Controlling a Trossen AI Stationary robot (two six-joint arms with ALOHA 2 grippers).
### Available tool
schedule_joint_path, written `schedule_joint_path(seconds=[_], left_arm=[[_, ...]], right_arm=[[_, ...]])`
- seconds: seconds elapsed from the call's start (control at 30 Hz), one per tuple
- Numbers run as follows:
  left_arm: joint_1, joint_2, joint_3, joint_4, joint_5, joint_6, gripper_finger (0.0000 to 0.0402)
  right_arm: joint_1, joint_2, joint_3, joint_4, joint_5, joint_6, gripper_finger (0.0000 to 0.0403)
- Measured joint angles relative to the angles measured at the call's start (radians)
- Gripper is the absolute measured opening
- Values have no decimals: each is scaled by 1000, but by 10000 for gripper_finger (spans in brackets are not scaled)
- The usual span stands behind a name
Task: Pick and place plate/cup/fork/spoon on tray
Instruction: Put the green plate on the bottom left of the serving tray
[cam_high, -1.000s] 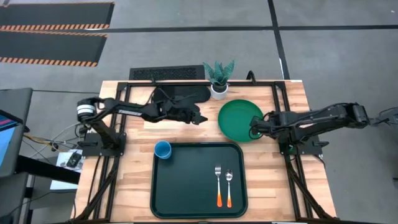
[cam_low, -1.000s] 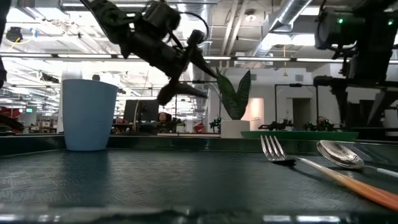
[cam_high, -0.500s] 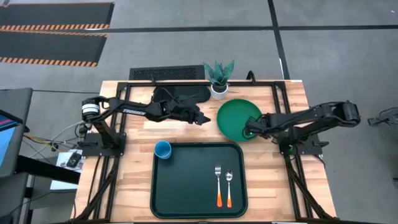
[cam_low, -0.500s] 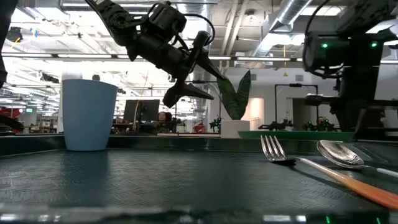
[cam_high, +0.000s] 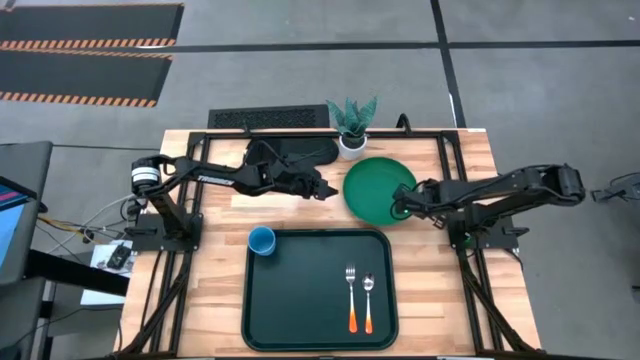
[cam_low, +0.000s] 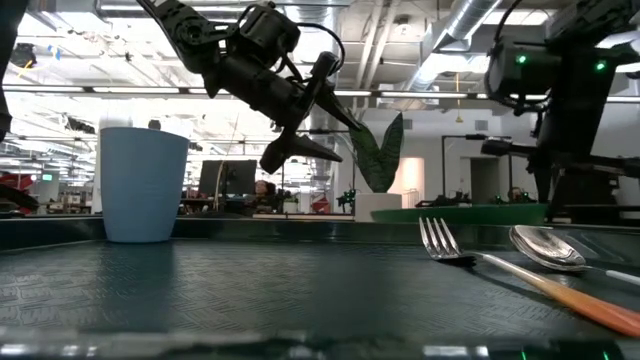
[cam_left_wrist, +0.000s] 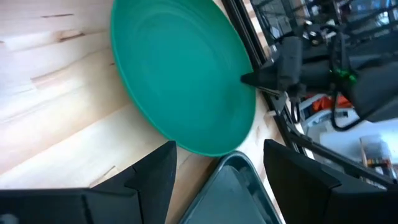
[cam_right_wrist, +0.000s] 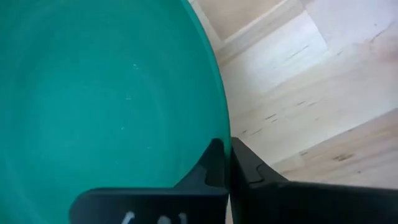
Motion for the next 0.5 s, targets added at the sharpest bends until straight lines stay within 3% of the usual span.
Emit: schedule_joint_path(seconds=[0.5], left_arm=[[23, 0, 0, -23, -7, -21, 224]], right_arm=[[37, -126, 65, 3, 107, -61, 4]])
